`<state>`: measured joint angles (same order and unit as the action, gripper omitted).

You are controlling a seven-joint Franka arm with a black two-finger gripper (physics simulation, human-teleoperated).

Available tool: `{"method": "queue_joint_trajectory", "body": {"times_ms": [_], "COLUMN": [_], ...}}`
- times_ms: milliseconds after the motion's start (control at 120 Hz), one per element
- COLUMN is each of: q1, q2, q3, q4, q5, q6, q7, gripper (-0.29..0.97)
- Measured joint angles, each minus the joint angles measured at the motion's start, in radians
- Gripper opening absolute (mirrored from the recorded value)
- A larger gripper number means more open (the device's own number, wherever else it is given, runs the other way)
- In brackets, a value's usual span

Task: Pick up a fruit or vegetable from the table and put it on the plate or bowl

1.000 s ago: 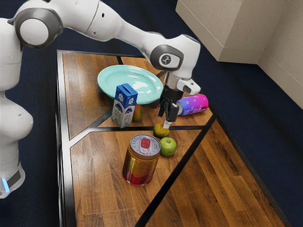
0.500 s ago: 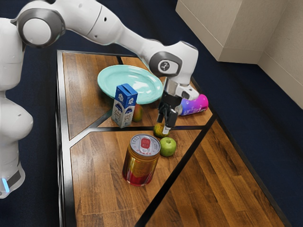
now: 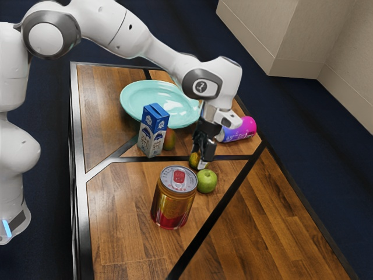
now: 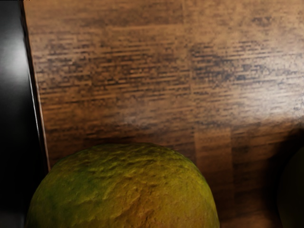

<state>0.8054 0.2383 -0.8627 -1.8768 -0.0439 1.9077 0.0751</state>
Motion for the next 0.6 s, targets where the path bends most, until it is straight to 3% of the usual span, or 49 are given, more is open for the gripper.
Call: {"method": "queue_joint_trajectory", "body": {"times_ms": [117, 233, 383, 600], "q1": [-0.006, -0.010, -0.011, 0.001], "q2": [0.004, 0.008, 0.010, -0.037], "q3": [0.008, 0.017, 0.019, 0.042], "q4": [-0.003, -0.012, -0.013, 0.074], "q5": [0.000, -0.014, -0.016, -0.004], "q6": [0.007, 0.012, 0.017, 0.014], "q7": [0.000, -0.002, -0.006, -0.004], "gripper": [0.67, 0.43, 0.30, 0.27]}}
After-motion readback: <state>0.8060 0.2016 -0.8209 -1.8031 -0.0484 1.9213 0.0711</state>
